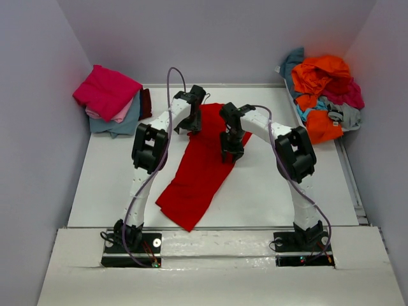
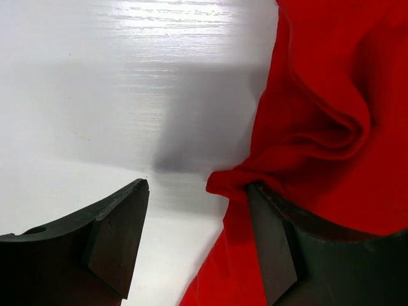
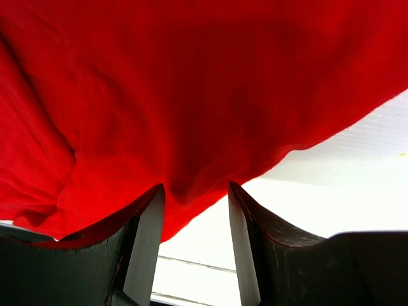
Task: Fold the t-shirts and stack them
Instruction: Fold the tshirt
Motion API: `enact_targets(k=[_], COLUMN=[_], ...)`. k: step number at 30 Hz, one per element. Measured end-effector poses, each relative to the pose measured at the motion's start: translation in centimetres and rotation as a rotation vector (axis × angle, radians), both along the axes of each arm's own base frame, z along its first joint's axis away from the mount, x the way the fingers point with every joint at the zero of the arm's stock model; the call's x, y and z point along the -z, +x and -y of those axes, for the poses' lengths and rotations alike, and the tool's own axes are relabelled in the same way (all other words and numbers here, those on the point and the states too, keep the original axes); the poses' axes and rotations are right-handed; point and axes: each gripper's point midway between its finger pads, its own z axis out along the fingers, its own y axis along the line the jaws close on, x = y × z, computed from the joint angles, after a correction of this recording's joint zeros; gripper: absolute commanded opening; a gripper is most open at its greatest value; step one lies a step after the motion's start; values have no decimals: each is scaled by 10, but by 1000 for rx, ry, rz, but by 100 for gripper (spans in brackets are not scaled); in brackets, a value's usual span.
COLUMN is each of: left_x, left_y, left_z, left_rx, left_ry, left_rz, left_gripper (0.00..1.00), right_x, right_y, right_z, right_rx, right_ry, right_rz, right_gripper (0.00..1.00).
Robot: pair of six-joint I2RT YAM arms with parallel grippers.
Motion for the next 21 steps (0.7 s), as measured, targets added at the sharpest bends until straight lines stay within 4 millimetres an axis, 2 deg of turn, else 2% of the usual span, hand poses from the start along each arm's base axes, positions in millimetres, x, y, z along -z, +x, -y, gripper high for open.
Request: enact_targets(k=[6,9,21], left_x=[0,0,3], left_y=[2,5,11], left_z=[-6,-13,-39], left_rx=[-17,-32,-99], left_ry=[1,3,-31], left_rz=[1,3,-11], left_gripper=[75,75,75], right_x=[6,18,21], right_y=[2,3,7], right_z=[-2,-3,-1], right_rx=[2,2,20], right_ry=[-2,-11,2], right_rz=[-5,-28,-54], right_gripper=[50,51,51])
